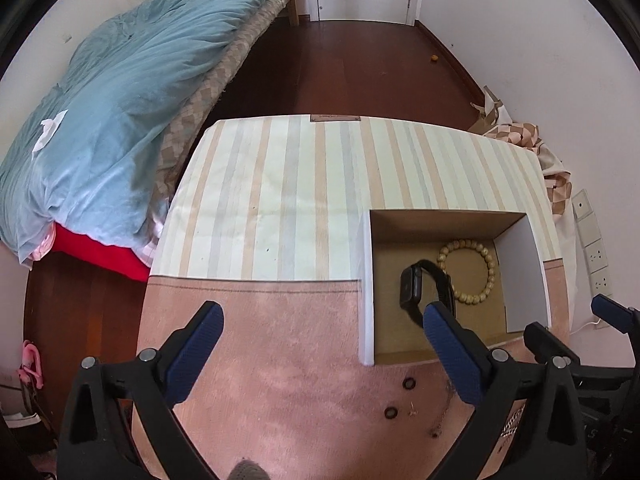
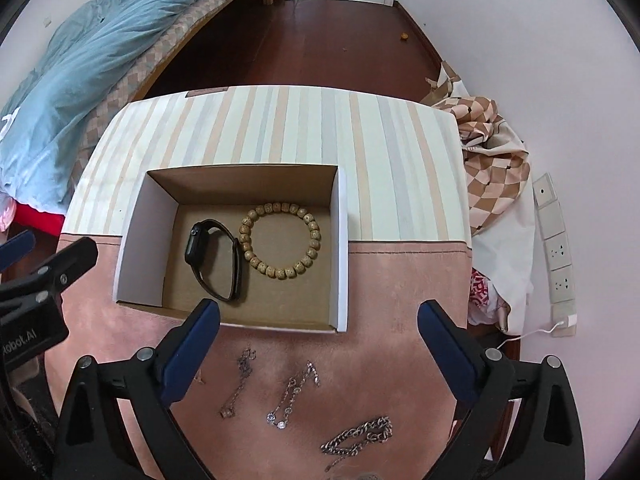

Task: Organize jewelry
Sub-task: 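Carry the watch and bead bracelet into the white box and release both, then withdraw both tools from the box toward the remaining jewelry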

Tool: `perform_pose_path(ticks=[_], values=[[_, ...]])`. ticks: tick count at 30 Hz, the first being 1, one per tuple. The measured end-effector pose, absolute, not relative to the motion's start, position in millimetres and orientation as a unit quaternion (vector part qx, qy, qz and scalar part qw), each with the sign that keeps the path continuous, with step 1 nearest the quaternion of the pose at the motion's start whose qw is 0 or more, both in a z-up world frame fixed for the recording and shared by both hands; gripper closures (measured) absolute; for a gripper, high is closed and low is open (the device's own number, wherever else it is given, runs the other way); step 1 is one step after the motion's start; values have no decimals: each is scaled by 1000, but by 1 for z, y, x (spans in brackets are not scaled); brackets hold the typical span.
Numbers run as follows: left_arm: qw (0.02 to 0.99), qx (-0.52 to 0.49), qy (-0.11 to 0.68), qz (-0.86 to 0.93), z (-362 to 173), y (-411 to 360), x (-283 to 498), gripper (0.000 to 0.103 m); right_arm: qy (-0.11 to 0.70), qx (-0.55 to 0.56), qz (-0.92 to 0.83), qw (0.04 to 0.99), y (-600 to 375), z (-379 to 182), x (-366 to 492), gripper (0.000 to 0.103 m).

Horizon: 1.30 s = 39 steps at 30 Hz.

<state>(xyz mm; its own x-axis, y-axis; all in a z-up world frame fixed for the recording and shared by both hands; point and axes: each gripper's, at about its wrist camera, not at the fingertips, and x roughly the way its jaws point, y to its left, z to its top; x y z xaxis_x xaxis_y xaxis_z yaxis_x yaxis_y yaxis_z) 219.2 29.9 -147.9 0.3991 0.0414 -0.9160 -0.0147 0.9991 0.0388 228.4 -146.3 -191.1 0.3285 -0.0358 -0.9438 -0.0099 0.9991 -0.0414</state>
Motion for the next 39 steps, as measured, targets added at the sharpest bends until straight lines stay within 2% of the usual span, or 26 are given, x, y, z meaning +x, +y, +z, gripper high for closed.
perform_pose_path(ticks=[10, 30, 35, 39], values=[[844, 21, 534, 41, -125, 31, 190, 1, 555, -24, -14, 831, -141, -165, 205, 3], [889, 16, 456, 40, -34, 36, 98, 1, 470, 9, -6, 882, -139, -66, 105, 3], [889, 17, 454, 55, -45, 35, 85, 1, 466, 41, -21, 884, -156, -68, 80, 3], [882, 21, 467, 62, -73, 32, 77, 1, 488, 78, -48, 868, -185, -103, 72, 3]])
